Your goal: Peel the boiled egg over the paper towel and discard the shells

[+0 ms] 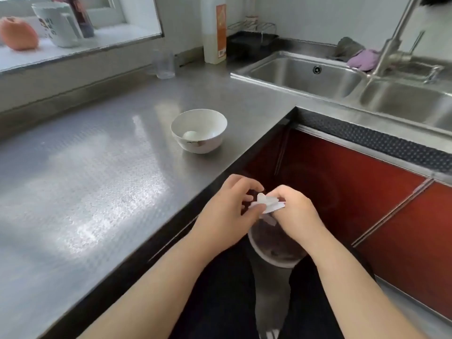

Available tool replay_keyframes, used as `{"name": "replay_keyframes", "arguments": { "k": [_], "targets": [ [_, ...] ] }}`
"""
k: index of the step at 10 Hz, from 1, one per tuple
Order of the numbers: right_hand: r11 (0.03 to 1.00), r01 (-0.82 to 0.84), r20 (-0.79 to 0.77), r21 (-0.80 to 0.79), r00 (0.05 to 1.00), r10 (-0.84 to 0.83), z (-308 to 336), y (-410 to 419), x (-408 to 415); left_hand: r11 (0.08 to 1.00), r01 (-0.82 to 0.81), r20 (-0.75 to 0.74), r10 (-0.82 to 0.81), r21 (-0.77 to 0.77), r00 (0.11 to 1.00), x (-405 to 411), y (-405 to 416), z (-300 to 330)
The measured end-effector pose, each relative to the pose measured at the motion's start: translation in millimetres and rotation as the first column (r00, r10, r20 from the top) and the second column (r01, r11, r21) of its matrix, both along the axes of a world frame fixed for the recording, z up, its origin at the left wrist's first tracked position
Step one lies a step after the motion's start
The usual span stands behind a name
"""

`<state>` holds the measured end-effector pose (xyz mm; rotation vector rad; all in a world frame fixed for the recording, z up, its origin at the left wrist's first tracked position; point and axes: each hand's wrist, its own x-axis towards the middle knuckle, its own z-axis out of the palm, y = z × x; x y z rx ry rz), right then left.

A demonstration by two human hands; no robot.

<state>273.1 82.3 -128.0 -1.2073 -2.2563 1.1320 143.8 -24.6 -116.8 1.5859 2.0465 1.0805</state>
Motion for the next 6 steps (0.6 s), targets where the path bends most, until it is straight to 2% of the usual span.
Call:
{"name": "replay_keyframes", "arguments": {
  "k": [1, 2, 3, 4, 5, 6],
  "targets": [
    [0.984, 0.177, 0.145, -0.018, 0.974, -0.173, -54.8, 59.2, 19.5, 0.999, -0.024, 0.059, 0.025, -0.025, 0.998, 10.5, 29.6, -25.9],
    [0.976, 0.218, 0.321, -0.028, 0.926, -0.197, -107.0, 106.2, 25.9, 0.989, -0.057, 0.091, 0.070, -0.138, 0.993, 11.5, 47.0, -59.1],
    [0.979, 0.201, 0.468, -0.021, 0.867, -0.168, -155.3, 136.9, 23.7, 0.969, -0.098, 0.144, 0.133, -0.226, 0.981, 12.7, 50.9, -87.9],
    [0.983, 0.160, 0.437, -0.094, 0.893, -0.104, -194.0, 159.0, 17.9, 0.951, -0.124, 0.165, 0.176, -0.284, 0.971, 11.9, 54.7, -104.6],
    [0.974, 0.102, 0.489, -0.201, 0.872, 0.009, -248.9, 185.8, 18.5, 0.939, -0.136, 0.163, 0.194, -0.315, 0.967, 5.7, 64.1, -114.7],
    [0.962, 0.104, 0.549, -0.253, 0.834, 0.054, -292.7, 193.5, 27.2, 0.930, -0.159, 0.172, 0.225, -0.332, 0.959, 1.8, 77.7, -119.6]
  ]
}}
